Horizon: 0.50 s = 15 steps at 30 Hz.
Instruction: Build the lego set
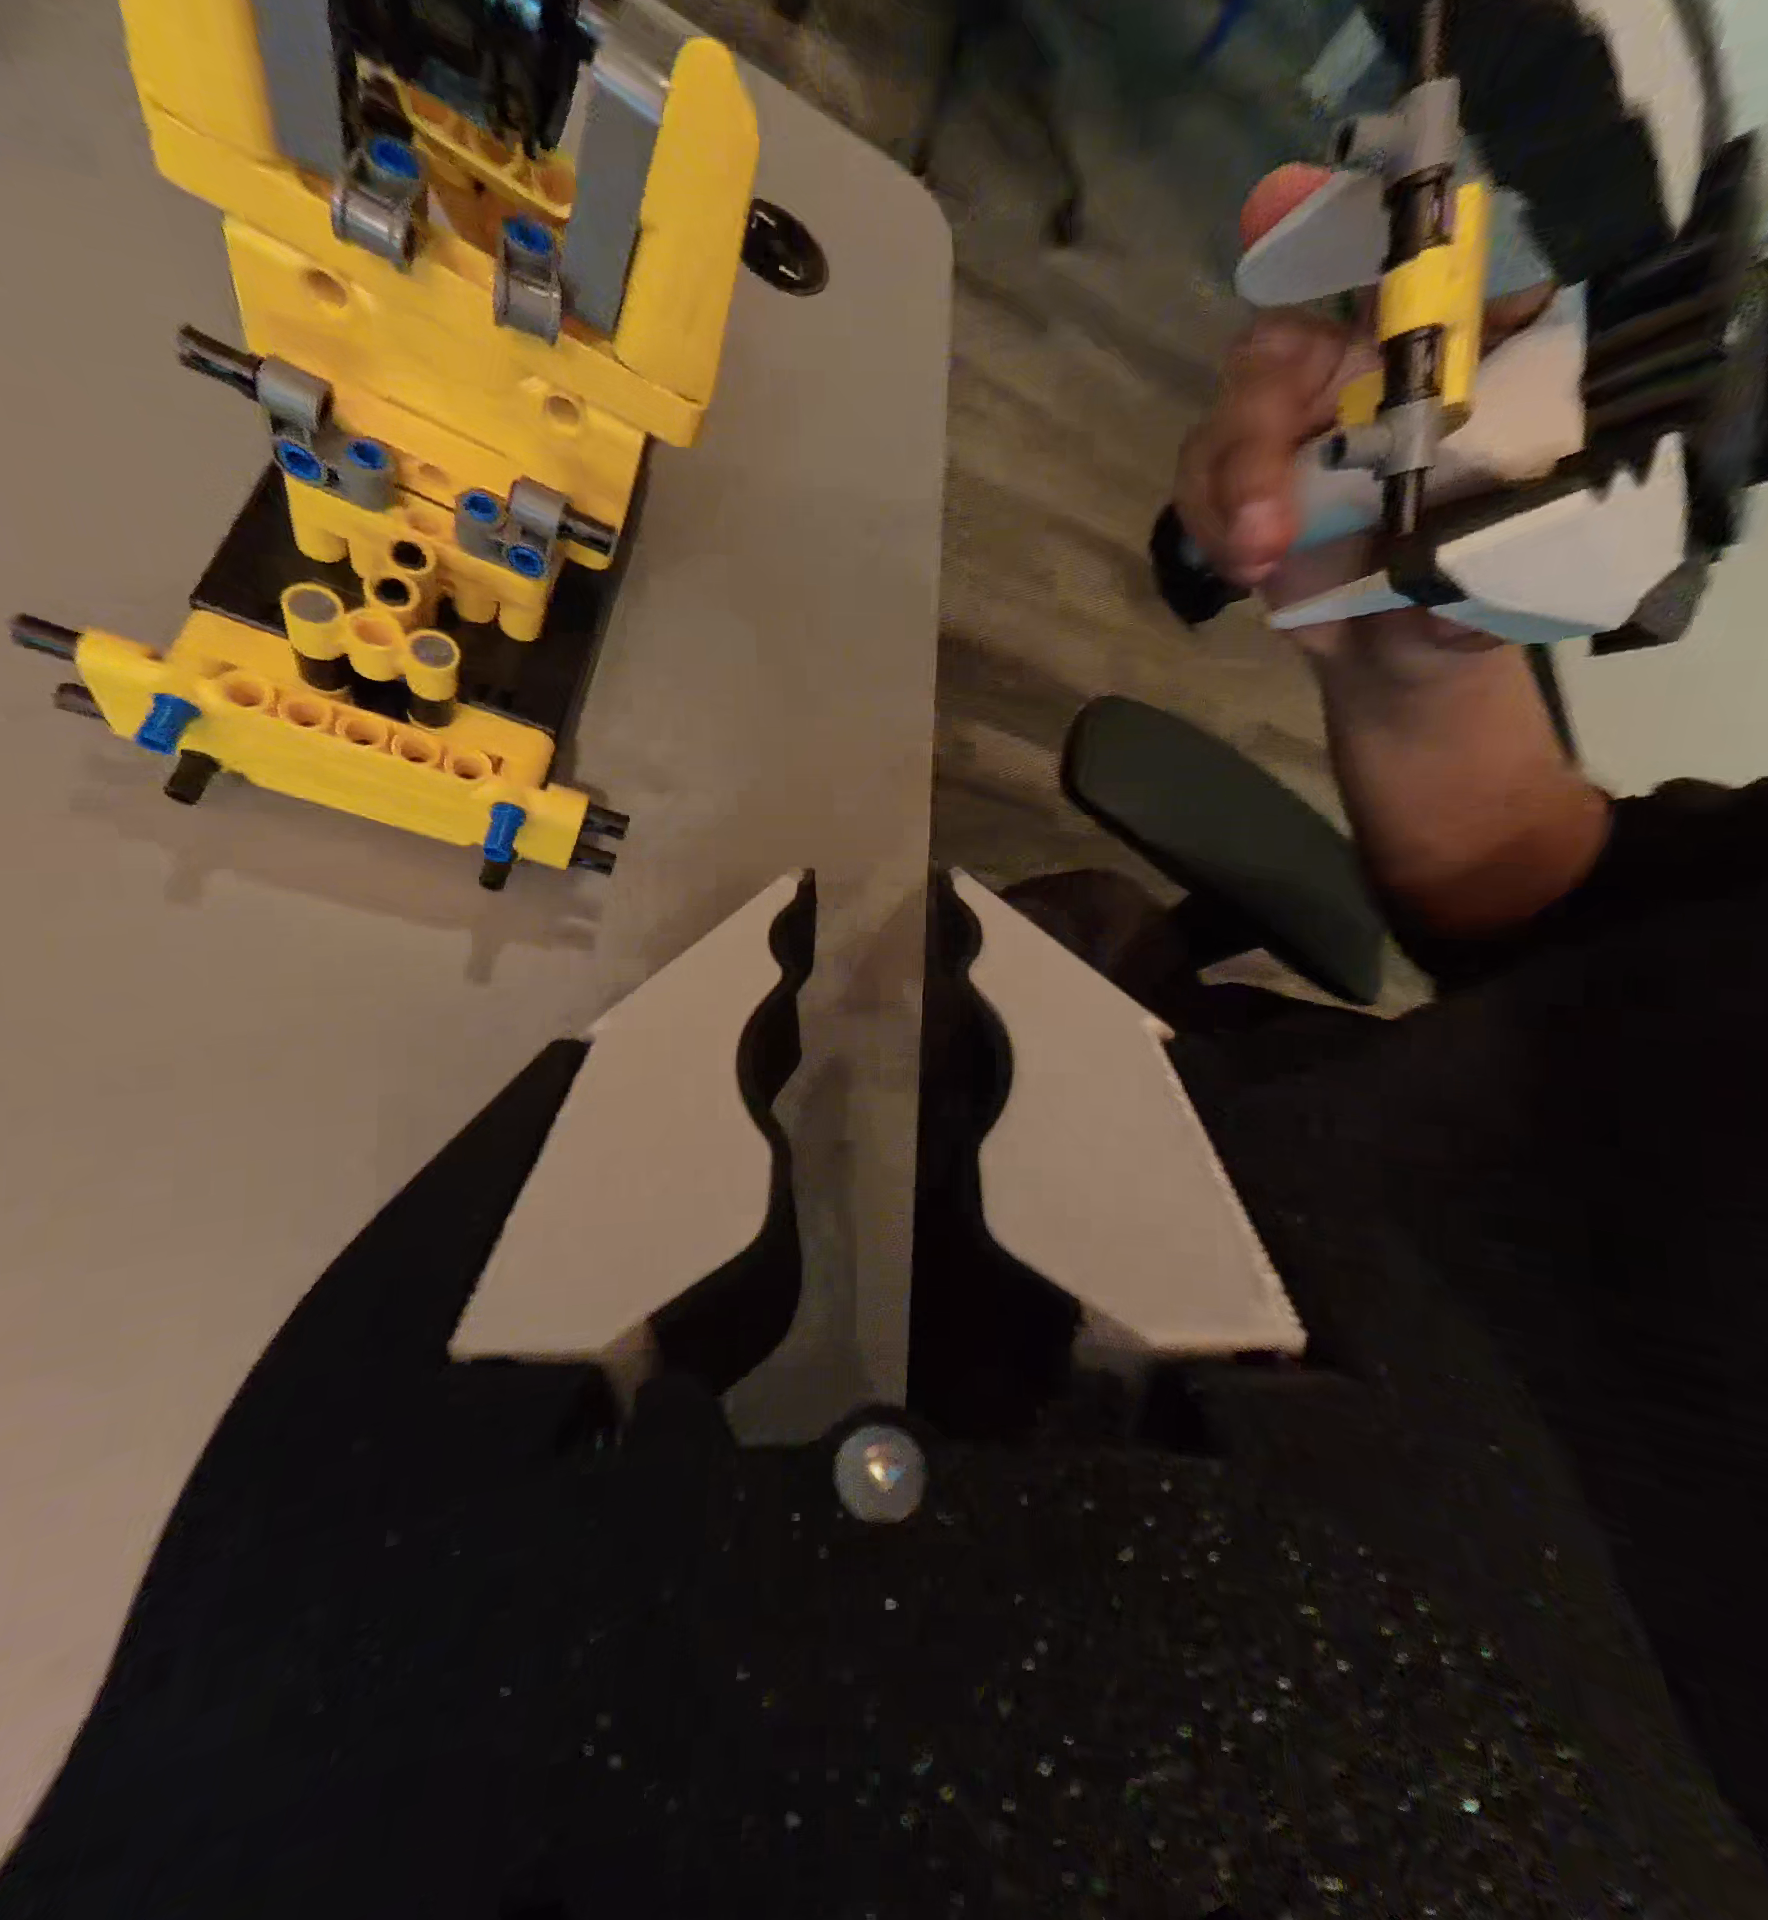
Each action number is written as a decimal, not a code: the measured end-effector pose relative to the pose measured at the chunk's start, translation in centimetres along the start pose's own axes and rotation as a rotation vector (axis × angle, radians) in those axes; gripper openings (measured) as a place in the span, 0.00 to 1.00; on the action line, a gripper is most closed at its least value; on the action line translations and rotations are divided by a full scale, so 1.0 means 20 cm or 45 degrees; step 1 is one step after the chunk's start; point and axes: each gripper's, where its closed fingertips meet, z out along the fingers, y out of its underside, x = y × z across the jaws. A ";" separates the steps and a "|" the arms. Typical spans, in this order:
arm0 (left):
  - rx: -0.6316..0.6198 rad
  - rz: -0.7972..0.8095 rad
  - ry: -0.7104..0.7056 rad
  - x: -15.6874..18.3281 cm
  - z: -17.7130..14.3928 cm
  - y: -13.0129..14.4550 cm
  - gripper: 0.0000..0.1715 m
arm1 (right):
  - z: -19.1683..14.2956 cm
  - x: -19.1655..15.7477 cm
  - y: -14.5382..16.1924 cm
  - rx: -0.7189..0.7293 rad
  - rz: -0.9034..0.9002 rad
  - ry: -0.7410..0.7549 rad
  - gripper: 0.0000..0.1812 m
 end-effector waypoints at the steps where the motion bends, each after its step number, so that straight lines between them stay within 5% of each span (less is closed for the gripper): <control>1: -0.007 0.025 -0.039 0.01 -0.01 0.00 0.13 | -0.01 -0.01 -0.01 0.004 -0.018 -0.001 0.31; 7: -0.152 0.266 -0.473 -0.08 -0.04 0.06 0.14 | -0.05 -0.14 -0.17 0.176 0.036 -0.168 0.31; 10: -0.178 0.314 -0.520 -0.08 -0.04 0.07 0.14 | -0.07 -0.19 -0.26 0.286 0.138 -0.267 0.31; 15: -0.146 0.360 -0.619 -0.14 -0.06 0.05 0.14 | -0.02 -0.21 -0.20 0.249 0.148 -0.283 0.31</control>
